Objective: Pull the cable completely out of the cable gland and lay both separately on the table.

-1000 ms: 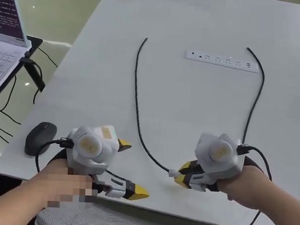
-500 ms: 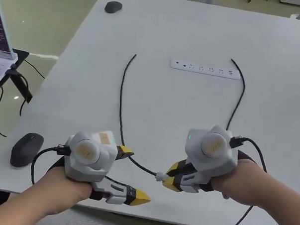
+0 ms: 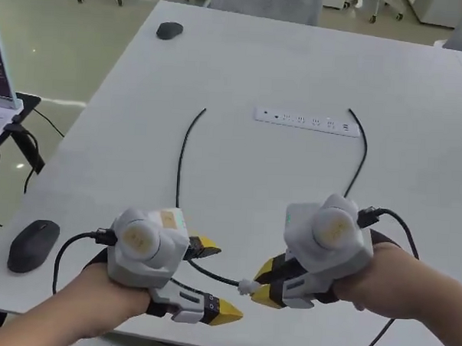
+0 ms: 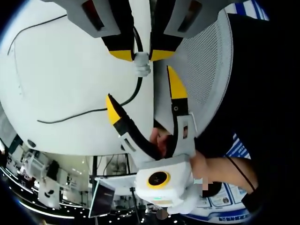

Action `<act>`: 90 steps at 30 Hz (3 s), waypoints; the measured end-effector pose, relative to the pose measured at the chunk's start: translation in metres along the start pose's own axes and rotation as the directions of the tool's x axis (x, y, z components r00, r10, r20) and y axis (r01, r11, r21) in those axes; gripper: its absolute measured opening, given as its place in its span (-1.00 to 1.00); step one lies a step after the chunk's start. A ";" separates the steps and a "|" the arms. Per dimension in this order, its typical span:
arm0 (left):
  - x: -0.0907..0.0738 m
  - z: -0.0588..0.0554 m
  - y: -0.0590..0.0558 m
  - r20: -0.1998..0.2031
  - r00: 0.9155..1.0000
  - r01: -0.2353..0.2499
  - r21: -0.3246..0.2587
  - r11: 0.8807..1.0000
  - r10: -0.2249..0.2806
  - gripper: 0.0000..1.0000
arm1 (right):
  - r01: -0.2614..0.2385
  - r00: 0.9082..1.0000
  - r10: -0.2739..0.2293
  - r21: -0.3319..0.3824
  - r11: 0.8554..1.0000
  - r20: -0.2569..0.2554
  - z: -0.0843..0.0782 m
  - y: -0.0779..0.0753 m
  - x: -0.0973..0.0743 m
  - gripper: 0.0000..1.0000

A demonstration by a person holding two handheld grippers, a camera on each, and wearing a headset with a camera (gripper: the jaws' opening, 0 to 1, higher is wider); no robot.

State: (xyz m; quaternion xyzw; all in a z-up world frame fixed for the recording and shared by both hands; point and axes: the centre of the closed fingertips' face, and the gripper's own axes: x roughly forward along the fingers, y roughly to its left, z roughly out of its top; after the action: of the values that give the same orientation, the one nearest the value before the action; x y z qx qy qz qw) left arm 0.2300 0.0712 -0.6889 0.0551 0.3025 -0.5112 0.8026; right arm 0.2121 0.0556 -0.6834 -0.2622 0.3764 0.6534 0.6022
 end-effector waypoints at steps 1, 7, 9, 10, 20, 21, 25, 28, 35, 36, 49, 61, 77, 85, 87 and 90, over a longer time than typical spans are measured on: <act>0.001 0.000 -0.001 0.002 1.000 0.004 0.002 1.000 -0.004 0.27 | -0.006 1.000 0.006 -0.008 1.000 -0.002 0.000 0.001 -0.002 -0.88; 0.005 0.008 -0.004 0.019 0.999 0.035 0.008 0.999 -0.035 0.10 | -0.017 1.000 0.016 -0.048 0.999 -0.015 -0.001 0.002 -0.007 -0.88; 0.005 0.012 -0.005 0.023 0.999 0.047 0.007 0.999 -0.047 0.02 | -0.012 1.000 0.011 -0.062 0.998 -0.014 -0.001 0.000 -0.009 -0.88; 0.005 0.013 -0.005 0.023 0.998 0.051 0.005 0.999 -0.052 0.00 | -0.011 1.000 0.011 -0.067 0.998 -0.012 -0.001 -0.001 -0.009 -0.88; 0.008 0.018 -0.014 0.043 0.994 0.097 -0.015 0.995 -0.096 -0.18 | -0.004 1.000 0.006 -0.126 0.992 0.022 0.003 -0.003 -0.016 -0.88; 0.008 0.019 -0.015 0.046 0.994 0.102 -0.018 0.995 -0.101 -0.20 | -0.004 1.000 0.006 -0.133 0.991 0.020 0.002 -0.004 -0.016 -0.88; 0.007 0.020 -0.017 0.055 0.992 0.114 -0.033 0.993 -0.112 -0.31 | -0.002 1.000 0.006 -0.155 0.988 0.028 0.001 -0.003 -0.016 -0.88; 0.007 0.019 -0.019 0.054 0.991 0.125 -0.037 0.992 -0.123 -0.35 | -0.002 0.999 0.008 -0.170 0.985 0.036 0.002 -0.002 -0.016 -0.88; 0.007 0.024 -0.025 0.085 0.987 0.143 -0.037 0.989 -0.140 -0.47 | -0.011 0.999 0.018 -0.177 0.984 0.038 0.002 0.000 -0.016 -0.88; 0.007 0.024 -0.025 0.089 0.986 0.147 -0.033 0.989 -0.143 -0.50 | -0.012 0.999 0.018 -0.177 0.984 0.036 0.002 0.000 -0.015 -0.88; 0.008 0.026 -0.027 0.093 0.982 0.165 -0.018 0.986 -0.162 -0.68 | -0.007 0.999 0.018 -0.211 0.977 0.049 0.001 0.002 -0.013 -0.87; 0.007 0.031 -0.021 0.073 0.987 0.142 -0.022 0.990 -0.140 -0.71 | 0.033 0.985 -0.006 -0.159 0.987 0.171 0.007 -0.005 -0.017 -0.84; 0.000 0.049 -0.020 0.061 0.991 0.111 0.154 0.982 -0.122 -0.71 | -0.334 0.858 0.125 0.357 0.872 0.498 0.016 -0.022 -0.048 -0.75; -0.002 0.056 -0.020 0.077 0.990 0.106 0.182 0.978 -0.122 -0.71 | -0.444 0.823 0.203 0.377 0.813 0.531 0.021 -0.014 -0.040 -0.74; -0.001 0.055 -0.020 0.072 0.990 0.107 0.181 0.978 -0.122 -0.71 | -0.447 0.827 0.215 0.375 0.812 0.519 0.020 -0.010 -0.037 -0.74; 0.000 0.052 -0.020 0.063 0.990 0.110 0.177 0.978 -0.123 -0.71 | -0.444 0.824 0.218 0.357 0.822 0.523 0.021 -0.008 -0.038 -0.78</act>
State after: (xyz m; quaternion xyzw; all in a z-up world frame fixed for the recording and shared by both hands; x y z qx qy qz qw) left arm 0.2355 0.0413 -0.6420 0.0880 0.2299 -0.5833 0.7741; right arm 0.2271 0.0503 -0.6427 0.1233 0.4088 0.6841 0.5913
